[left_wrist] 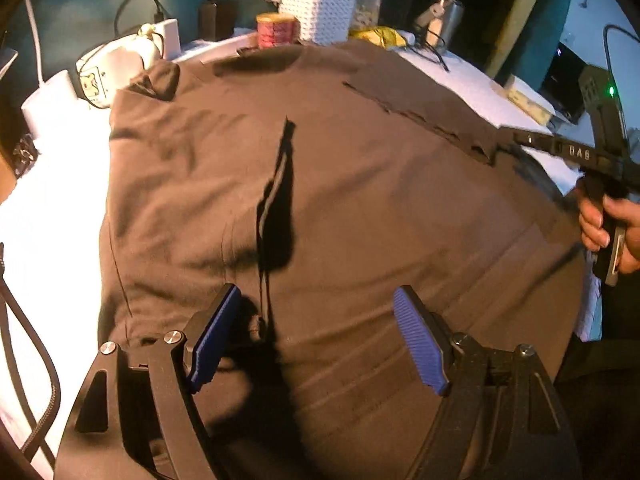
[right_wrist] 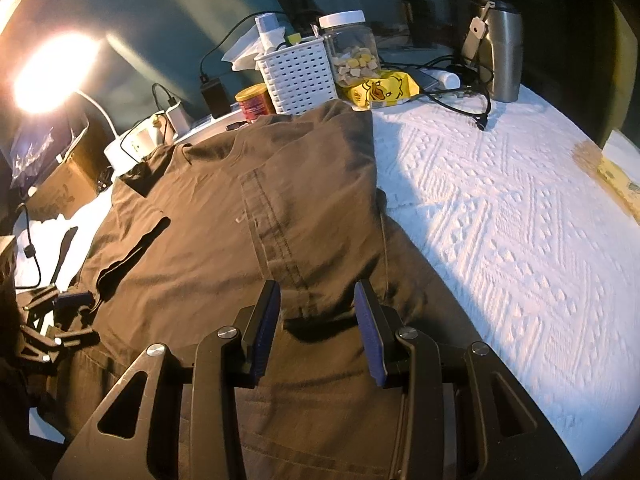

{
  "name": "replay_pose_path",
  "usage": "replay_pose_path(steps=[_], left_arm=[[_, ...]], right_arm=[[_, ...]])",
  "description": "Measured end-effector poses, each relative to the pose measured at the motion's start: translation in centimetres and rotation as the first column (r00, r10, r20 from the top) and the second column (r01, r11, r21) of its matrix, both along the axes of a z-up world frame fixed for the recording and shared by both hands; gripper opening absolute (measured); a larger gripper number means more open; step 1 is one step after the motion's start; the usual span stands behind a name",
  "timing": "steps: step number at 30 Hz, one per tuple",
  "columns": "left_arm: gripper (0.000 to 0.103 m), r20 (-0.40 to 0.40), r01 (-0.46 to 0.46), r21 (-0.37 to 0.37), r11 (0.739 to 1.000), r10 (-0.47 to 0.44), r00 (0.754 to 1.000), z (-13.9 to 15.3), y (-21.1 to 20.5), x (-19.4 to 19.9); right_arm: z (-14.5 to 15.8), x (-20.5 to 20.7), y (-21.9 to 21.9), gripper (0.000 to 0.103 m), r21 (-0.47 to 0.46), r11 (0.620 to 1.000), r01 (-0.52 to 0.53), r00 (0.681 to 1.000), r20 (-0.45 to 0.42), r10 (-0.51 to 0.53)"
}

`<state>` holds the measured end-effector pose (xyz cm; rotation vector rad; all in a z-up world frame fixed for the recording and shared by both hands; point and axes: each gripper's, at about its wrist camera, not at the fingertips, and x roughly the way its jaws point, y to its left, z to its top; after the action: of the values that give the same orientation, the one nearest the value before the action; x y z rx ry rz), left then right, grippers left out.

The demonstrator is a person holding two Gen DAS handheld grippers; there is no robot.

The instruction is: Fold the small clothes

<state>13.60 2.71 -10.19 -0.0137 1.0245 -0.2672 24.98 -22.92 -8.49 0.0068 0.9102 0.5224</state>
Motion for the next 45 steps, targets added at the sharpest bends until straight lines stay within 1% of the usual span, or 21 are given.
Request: replay_pose_path(steps=[8,10,13,15,20,22,28,30,32,35,42,45], left_arm=[[0.078,0.012,-0.005,-0.002,1.0,0.005,1.0,0.2,0.4,-1.3],[0.078,0.027,-0.012,-0.008,1.0,0.013,1.0,0.6,0.5,-1.5],[0.078,0.079,-0.01,-0.013,1.0,0.011,0.997,1.8,0.6,-1.8],[0.078,0.102,-0.012,-0.014,1.0,0.014,0.995,2.4,0.8,-1.3],[0.078,0.113,-0.01,-0.006,1.0,0.011,0.994,2.5,0.9,0.8],[0.078,0.1,-0.002,-0.016,1.0,0.004,0.995,2.2,0.7,2.0],[0.078,0.007,-0.002,-0.005,1.0,0.002,1.0,-0.1,0.1,4.0],[0.078,0.019,-0.002,0.006,1.0,0.002,1.0,-0.2,-0.1,3.8],[0.078,0.016,-0.011,-0.003,1.0,0.011,1.0,-0.1,-0.1,3.8],[0.078,0.031,-0.037,-0.016,0.999,0.038,0.999,0.4,0.3,3.4],[0.078,0.115,-0.081,-0.02,0.997,0.082,0.99,2.7,0.5,1.4],[0.078,0.138,-0.1,-0.031,0.995,0.103,0.985,3.4,0.4,0.6]], right_arm=[[0.3,-1.0,0.2,0.041,-0.004,1.0,-0.007,1.0,0.009,0.007],[0.5,-1.4,0.3,0.041,-0.005,1.0,-0.014,1.0,0.016,0.014],[0.8,-1.7,0.4,0.041,-0.007,1.0,-0.021,1.0,0.022,0.021],[0.8,-1.7,0.5,0.041,-0.008,1.0,-0.022,1.0,0.022,0.022],[0.7,-1.7,0.3,0.041,-0.009,1.0,-0.019,1.0,0.016,0.019],[0.7,-1.4,0.2,0.041,-0.009,1.0,-0.013,1.0,0.014,0.013],[0.2,-0.4,-0.3,0.041,-0.014,1.0,0.001,1.0,0.0,-0.001],[0.0,-0.2,-0.4,0.041,-0.017,1.0,0.007,1.0,-0.005,-0.007],[-0.1,0.0,-0.5,0.041,-0.015,1.0,0.009,1.0,-0.005,-0.009],[0.0,0.0,-0.7,0.041,-0.014,1.0,0.011,1.0,0.0,-0.011],[0.6,-0.7,-1.3,0.041,-0.01,1.0,0.018,1.0,0.023,-0.018],[1.1,-1.4,-2.0,0.041,-0.01,1.0,0.025,0.999,0.041,-0.025]])
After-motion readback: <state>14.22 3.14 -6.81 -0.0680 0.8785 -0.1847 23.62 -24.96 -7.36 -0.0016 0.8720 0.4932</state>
